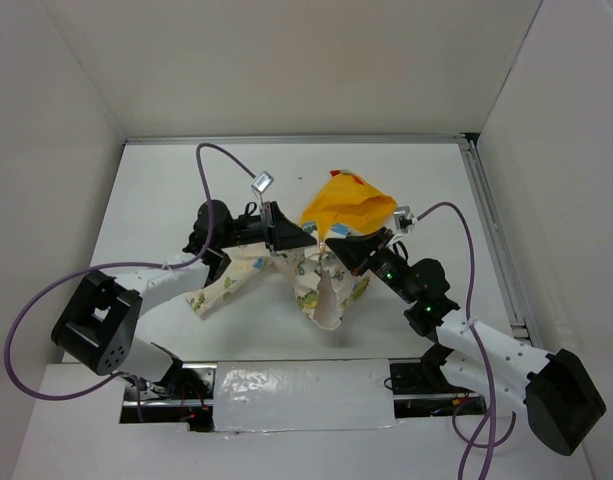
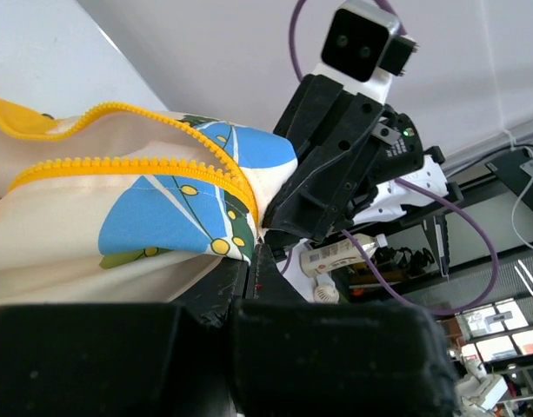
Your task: Zip up the jacket
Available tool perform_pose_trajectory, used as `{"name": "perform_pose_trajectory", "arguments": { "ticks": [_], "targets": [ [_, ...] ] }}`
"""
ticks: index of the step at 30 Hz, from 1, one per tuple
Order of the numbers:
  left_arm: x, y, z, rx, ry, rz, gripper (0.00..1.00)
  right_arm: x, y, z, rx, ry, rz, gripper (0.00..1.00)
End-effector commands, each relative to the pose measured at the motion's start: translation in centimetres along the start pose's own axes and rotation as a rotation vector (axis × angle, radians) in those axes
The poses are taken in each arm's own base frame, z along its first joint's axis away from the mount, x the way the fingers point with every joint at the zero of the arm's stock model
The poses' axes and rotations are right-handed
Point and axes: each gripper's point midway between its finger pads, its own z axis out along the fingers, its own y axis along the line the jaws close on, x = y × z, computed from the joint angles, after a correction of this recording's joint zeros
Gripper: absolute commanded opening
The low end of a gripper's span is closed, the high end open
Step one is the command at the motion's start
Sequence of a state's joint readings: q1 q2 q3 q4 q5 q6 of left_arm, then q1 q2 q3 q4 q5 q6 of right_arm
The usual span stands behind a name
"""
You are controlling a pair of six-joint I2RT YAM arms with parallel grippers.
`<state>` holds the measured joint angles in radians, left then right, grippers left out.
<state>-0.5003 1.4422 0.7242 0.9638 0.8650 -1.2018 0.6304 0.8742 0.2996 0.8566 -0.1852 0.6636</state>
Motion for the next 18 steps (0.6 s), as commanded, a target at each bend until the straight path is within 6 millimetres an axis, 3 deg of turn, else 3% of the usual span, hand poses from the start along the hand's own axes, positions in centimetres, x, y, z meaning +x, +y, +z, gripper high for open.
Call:
{"name": "perform_pose_trajectory", "arguments": {
  "ticks": [1, 7, 15, 16, 17, 18],
  "targets": [
    [2.6, -1.7, 0.8, 0.031, 0.117, 0.06, 0.0, -4.5, 0.7, 0.4, 0.016, -0.167, -0.048, 0.0],
    [5.3, -1.1, 0.2, 0.01, 0.166, 0.059, 0.0, -5.9, -0.4, 0.1, 0.069, -0.227, -0.02, 0.0],
    [5.6, -2.3, -0.2, 0.057, 0.181, 0.094, 0.0, -5.6, -1.4, 0.4, 0.095, -0.202, -0.02, 0.0],
    [5.5, -2.3, -0.1, 0.045, 0.179, 0.091, 0.03, -5.3, -1.3, 0.5, 0.084, -0.186, -0.023, 0.0],
    [5.2, -2.3, 0.0, 0.037, 0.176, 0.091, 0.14, -5.1, -1.1, 0.6, 0.076, -0.175, -0.024, 0.0],
    [5.0, -2.4, 0.1, 0.031, 0.174, 0.086, 0.37, -4.3, -0.4, 0.6, 0.032, -0.13, -0.029, 0.0]
  ]
}}
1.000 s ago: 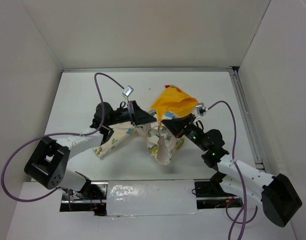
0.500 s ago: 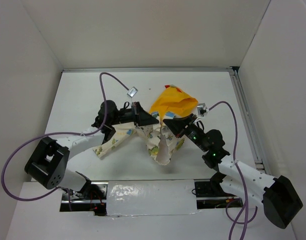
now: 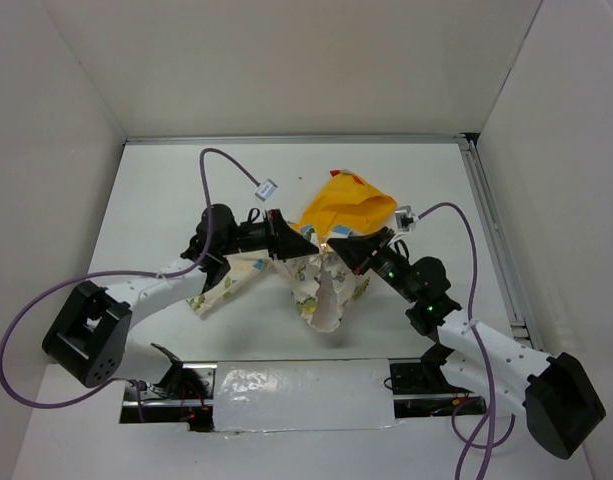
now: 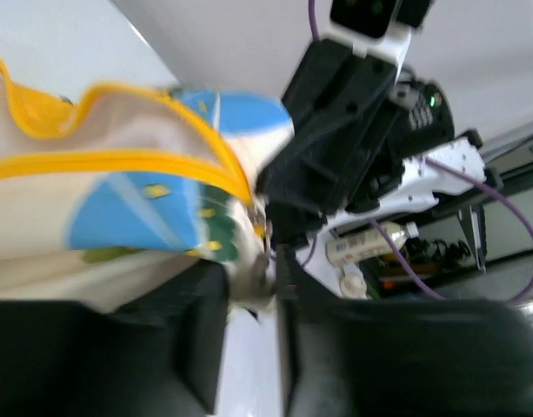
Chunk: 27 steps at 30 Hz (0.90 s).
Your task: Zip up the jacket
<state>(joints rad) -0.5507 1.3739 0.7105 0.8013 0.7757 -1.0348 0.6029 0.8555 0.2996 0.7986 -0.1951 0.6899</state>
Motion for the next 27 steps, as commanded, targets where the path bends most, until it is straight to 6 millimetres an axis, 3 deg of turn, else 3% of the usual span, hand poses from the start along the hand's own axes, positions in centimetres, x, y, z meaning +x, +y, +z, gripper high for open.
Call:
{"name": "perform_pose_trajectory", "arguments": {
  "ticks": [1, 2, 3, 5, 10, 15, 23, 27],
  "targets": [
    [3.3, -3.4, -0.4, 0.117, 0.162, 0.018, 0.42, -4.0, 0.9, 0.8, -0.019, -0.131, -0.048, 0.0],
    [3.2, -3.4, -0.4, 0.118, 0.159, 0.02, 0.47, -3.5, 1.1, 0.8, -0.032, -0.109, -0.054, 0.0],
    [3.0, -3.6, -0.4, 0.131, 0.155, 0.032, 0.59, -2.5, 1.8, 0.8, -0.064, -0.067, -0.06, 0.0],
    [2.9, -3.7, -0.3, 0.135, 0.153, 0.033, 0.64, -1.5, 2.2, 0.7, -0.085, -0.032, -0.057, 0.0],
    [2.9, -3.3, 0.0, 0.138, 0.16, 0.017, 0.57, -0.7, 3.9, 0.4, -0.144, -0.019, -0.057, 0.0],
    [2.9, -2.8, 0.1, 0.134, 0.161, -0.006, 0.45, -0.8, 4.3, 0.2, -0.141, -0.025, -0.084, 0.0],
    [2.7, -2.7, -0.9, 0.13, 0.144, 0.002, 0.67, -0.2, 3.0, -0.4, -0.083, -0.002, -0.121, 0.0],
    [2.2, -2.9, -1.1, 0.121, 0.113, 0.012, 0.64, 0.1, 3.4, -0.5, -0.103, 0.009, -0.119, 0.0]
  ]
}}
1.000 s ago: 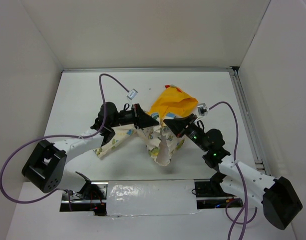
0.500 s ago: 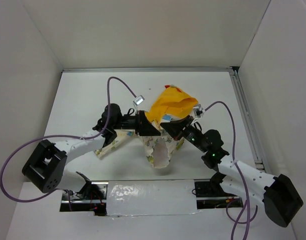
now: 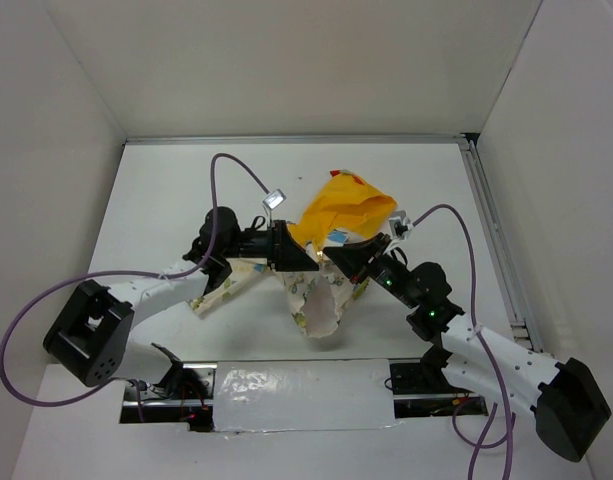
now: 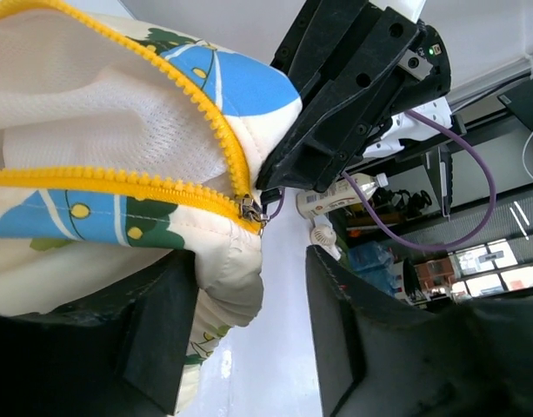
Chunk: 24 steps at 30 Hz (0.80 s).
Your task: Zip up the jacket
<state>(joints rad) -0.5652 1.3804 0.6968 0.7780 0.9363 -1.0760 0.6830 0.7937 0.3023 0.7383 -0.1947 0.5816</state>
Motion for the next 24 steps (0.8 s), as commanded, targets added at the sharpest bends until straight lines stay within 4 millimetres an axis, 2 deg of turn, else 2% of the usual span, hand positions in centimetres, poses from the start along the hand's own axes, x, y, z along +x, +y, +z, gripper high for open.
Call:
{"name": "perform_pose_trajectory", "arguments": {
  "ticks": [1, 3, 4, 7, 15, 17, 18, 19, 24],
  "targets": [
    [-1.0, -1.7, -0.5, 0.037, -0.047, 0.088, 0.61, -1.3, 1.2, 0.2, -0.038, -0.035, -0.034, 0.0],
    [-1.3, -1.9, -0.6, 0.037, -0.058, 0.094, 0.54, -1.1, 1.2, 0.2, -0.038, -0.027, -0.03, 0.0],
    [-1.4, -1.9, -0.6, 0.035, -0.062, 0.093, 0.47, -1.1, 1.3, 0.2, -0.043, -0.028, -0.029, 0.0],
    [-1.8, -2.1, -0.4, 0.043, -0.058, 0.1, 0.4, -0.9, 1.6, 0.3, -0.059, -0.024, -0.021, 0.0],
    [-1.8, -1.7, -0.1, 0.047, -0.044, 0.088, 0.35, -0.5, 1.8, 0.4, -0.07, -0.009, -0.015, 0.0],
    [-1.5, -1.8, -0.1, 0.065, -0.036, 0.11, 0.19, -0.3, 2.0, 0.4, -0.076, -0.002, -0.013, 0.0],
    [-1.5, -1.8, -0.1, 0.066, -0.037, 0.109, 0.04, -0.3, 2.0, 0.4, -0.075, -0.001, -0.01, 0.0],
    [-1.4, -1.6, 0.0, 0.063, -0.033, 0.11, 0.0, -0.3, 1.9, 0.5, -0.066, -0.003, -0.008, 0.0],
    [-0.2, -0.7, -0.1, 0.036, -0.052, 0.142, 0.0, -1.3, 1.4, 0.5, -0.028, -0.043, -0.01, 0.0]
  ]
}}
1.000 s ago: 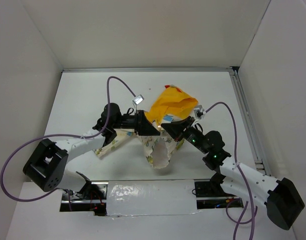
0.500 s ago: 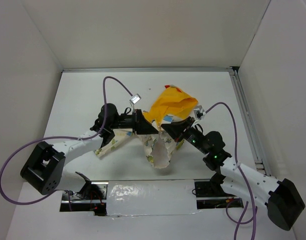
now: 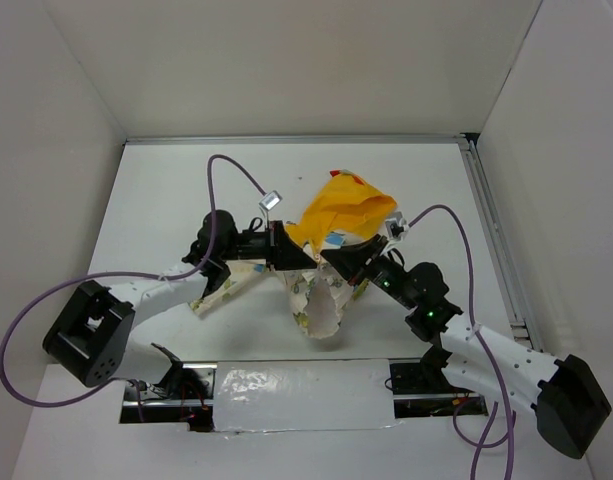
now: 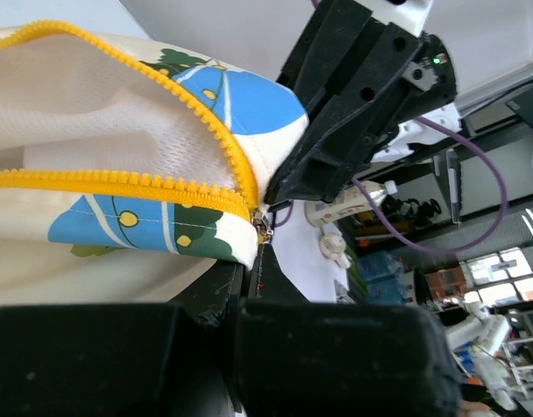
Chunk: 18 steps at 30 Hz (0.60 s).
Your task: Zip up the jacket
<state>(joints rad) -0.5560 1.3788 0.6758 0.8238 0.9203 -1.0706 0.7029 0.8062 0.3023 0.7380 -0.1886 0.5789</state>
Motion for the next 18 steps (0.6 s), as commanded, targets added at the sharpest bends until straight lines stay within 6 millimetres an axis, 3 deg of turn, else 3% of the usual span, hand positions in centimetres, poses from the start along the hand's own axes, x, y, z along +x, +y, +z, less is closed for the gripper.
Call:
{"name": "perform_pose_trajectory", "arguments": {
  "ticks": [1, 7, 11, 13, 18],
  "targets": [
    [0.4, -1.0, 0.1, 0.024, -0.025, 0.138, 0.0, -2.4, 1.1, 0.6, -0.006, -0.069, -0.021, 0.0],
    [4.5, -1.2, 1.8, -0.009, 0.064, 0.201, 0.0, -5.7, -0.1, 1.9, 0.108, -0.156, -0.004, 0.0],
    [6.4, -0.9, 2.1, -0.028, 0.101, 0.186, 0.0, -6.4, -0.8, 2.5, 0.135, -0.147, 0.016, 0.0],
    [6.0, -0.2, 2.1, -0.065, 0.078, 0.16, 0.0, -6.0, -1.2, 2.7, 0.152, -0.108, 0.02, 0.0],
    [1.6, -0.2, 2.5, -0.147, -0.02, 0.192, 0.0, -1.5, -2.0, 2.4, 0.182, 0.126, 0.036, 0.23]
  ]
}}
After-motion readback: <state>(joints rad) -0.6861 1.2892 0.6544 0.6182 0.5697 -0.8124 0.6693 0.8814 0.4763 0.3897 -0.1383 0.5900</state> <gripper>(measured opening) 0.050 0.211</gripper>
